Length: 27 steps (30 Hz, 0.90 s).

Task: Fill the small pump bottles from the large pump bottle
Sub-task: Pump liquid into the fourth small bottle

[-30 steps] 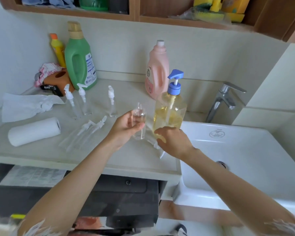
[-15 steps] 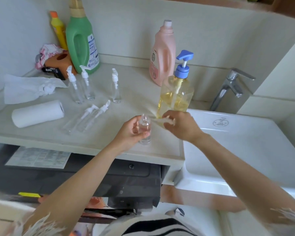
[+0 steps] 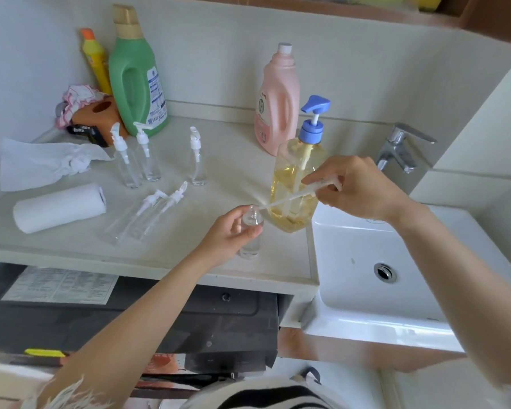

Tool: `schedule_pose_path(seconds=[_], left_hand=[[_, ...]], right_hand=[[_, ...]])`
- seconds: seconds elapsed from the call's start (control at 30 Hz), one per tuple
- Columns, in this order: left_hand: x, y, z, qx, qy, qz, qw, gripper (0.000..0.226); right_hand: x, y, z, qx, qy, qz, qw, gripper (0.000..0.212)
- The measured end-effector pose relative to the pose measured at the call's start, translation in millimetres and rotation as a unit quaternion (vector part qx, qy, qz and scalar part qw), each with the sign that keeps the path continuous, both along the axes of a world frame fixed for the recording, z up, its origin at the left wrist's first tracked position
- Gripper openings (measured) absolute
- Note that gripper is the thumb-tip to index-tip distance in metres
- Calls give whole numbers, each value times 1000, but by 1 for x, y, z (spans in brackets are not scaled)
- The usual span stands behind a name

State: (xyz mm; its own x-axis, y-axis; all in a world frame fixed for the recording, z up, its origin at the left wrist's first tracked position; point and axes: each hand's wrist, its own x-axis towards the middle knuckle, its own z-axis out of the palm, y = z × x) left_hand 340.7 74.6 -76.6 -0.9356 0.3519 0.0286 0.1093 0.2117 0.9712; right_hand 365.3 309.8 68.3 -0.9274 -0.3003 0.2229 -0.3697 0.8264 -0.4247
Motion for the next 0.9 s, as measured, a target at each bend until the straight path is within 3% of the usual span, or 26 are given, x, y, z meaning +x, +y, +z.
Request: schedule_pose_path(seconds=[0.2, 0.4, 0.57, 0.67, 0.8, 0.9], left_hand=[[-2, -1, -3, 16, -16, -19, 1000, 53], [-2, -1, -2, 15, -15, -24, 999, 53], [1, 0, 2, 26, -19, -42, 999, 50], [1, 0, 2, 28, -17, -49, 998, 48], [1, 2, 1, 2, -1, -49, 999, 37], [1, 3, 2, -6, 5, -30, 1000, 33]], right_hand=[[-1, 4, 9, -83, -2, 9, 996, 42], [-8, -1, 12, -40, -40, 33, 998, 39], [-18, -10, 31, 29, -25, 43, 998, 29], [-20, -33, 35, 89, -35, 103, 990, 24], [-28, -69, -7, 196, -50, 142, 969, 23], [-37, -83, -32, 226, -68, 113, 965, 22]])
